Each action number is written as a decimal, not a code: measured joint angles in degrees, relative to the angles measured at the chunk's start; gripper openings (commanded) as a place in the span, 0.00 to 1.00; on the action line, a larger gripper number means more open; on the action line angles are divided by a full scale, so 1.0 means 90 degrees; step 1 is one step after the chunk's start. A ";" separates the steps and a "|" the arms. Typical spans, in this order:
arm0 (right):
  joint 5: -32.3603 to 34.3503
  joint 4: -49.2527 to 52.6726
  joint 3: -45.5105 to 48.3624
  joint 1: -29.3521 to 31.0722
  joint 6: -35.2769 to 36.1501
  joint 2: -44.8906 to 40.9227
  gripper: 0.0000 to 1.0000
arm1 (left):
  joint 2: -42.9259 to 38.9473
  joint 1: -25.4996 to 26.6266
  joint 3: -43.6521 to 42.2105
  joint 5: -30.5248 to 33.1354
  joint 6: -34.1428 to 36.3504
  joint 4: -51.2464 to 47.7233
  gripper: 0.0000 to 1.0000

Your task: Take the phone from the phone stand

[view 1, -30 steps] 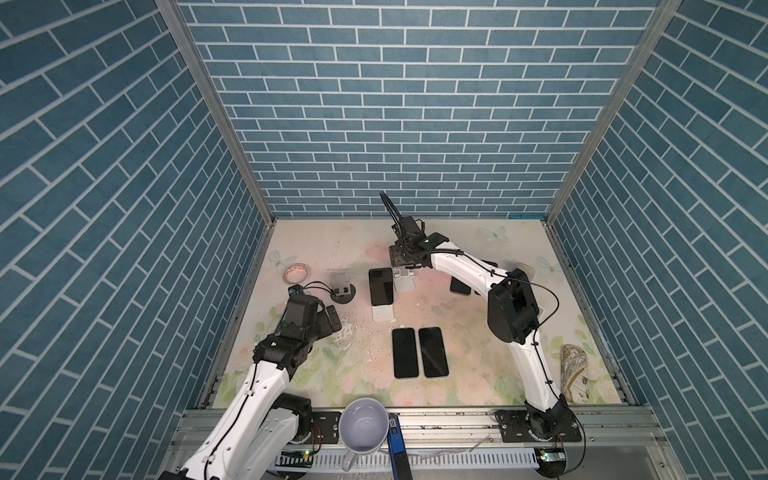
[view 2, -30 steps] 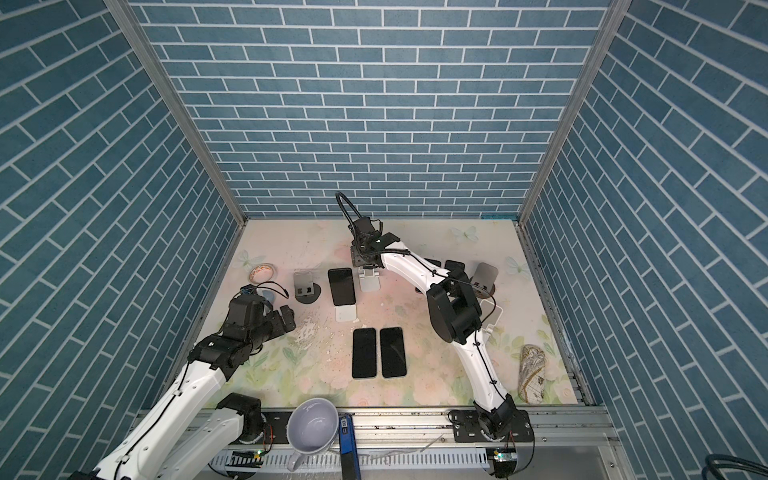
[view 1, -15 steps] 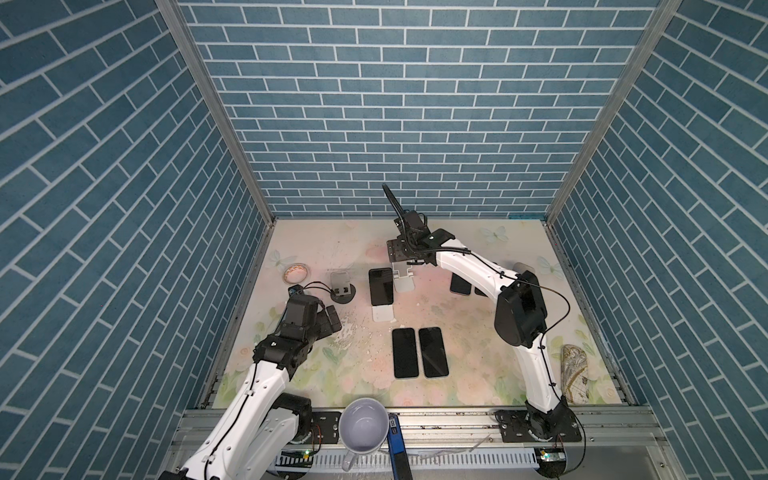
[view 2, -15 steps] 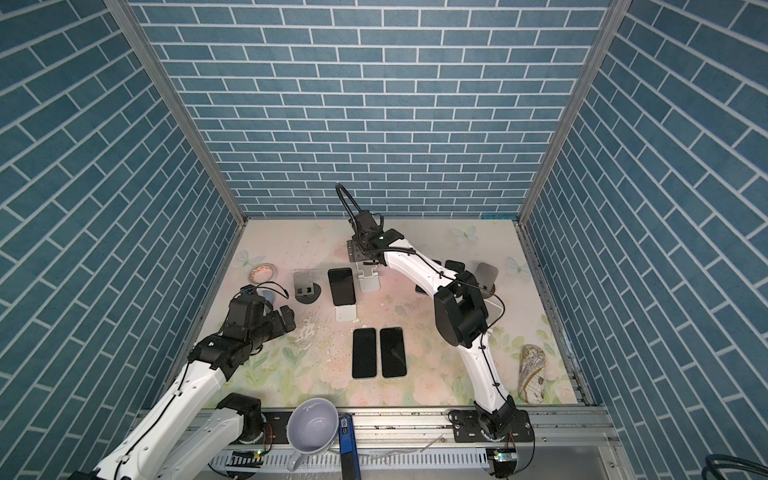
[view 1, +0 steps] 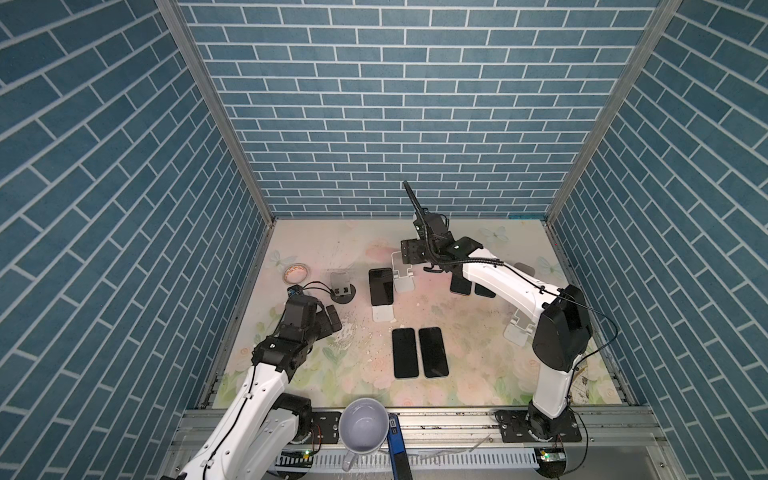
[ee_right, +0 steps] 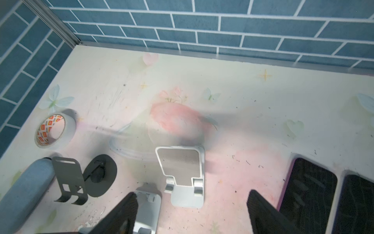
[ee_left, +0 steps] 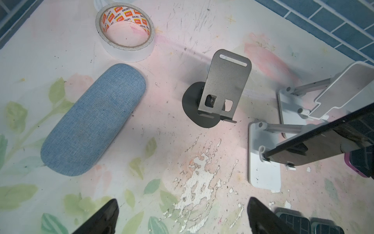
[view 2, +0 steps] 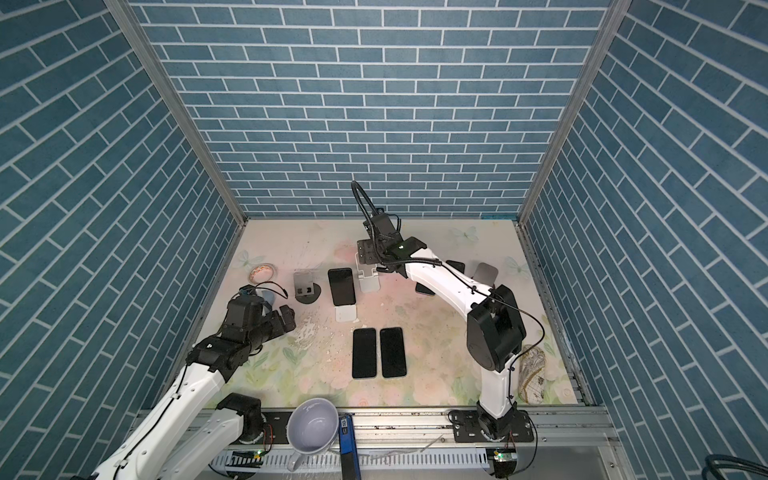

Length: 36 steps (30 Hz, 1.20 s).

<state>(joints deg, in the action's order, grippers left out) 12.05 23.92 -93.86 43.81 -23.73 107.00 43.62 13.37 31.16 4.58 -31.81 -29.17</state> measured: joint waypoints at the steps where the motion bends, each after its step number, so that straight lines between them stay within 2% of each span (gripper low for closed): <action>1: 0.0007 -0.0005 0.0109 0.0000 -0.0002 -0.0027 0.86 | 0.0000 0.0000 0.0000 -0.0019 -0.0017 0.0007 1.00; 12: 0.0136 -0.0121 0.1294 0.0000 -0.0345 -0.0559 0.87 | -0.0005 0.0000 0.0000 -0.0138 -0.0109 0.0036 1.00; 19: 0.0287 -0.0177 0.1664 -0.0073 -0.0544 -0.0670 0.88 | -0.0168 0.0177 0.0085 0.0012 -0.0143 -0.0024 1.00; 26: 0.0306 -0.0204 0.1982 -0.0301 -0.0678 -0.0680 0.89 | 0.0223 0.0780 0.0311 0.0328 -0.0228 0.0044 1.00; 32: 0.0338 -0.0233 0.2407 -0.0459 -0.0726 -0.0865 0.89 | 0.1059 0.1627 0.0678 0.0687 -0.0284 0.0226 1.00; 36: 0.0355 -0.0240 0.2659 -0.0566 -0.0741 -0.1035 0.89 | 0.1693 0.1991 0.1039 0.0831 -0.0299 0.0464 1.00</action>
<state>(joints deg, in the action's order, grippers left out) 15.25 21.76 -69.93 38.72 -30.39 97.69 58.85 31.29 40.51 12.05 -34.50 -24.99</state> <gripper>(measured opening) 0.889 0.996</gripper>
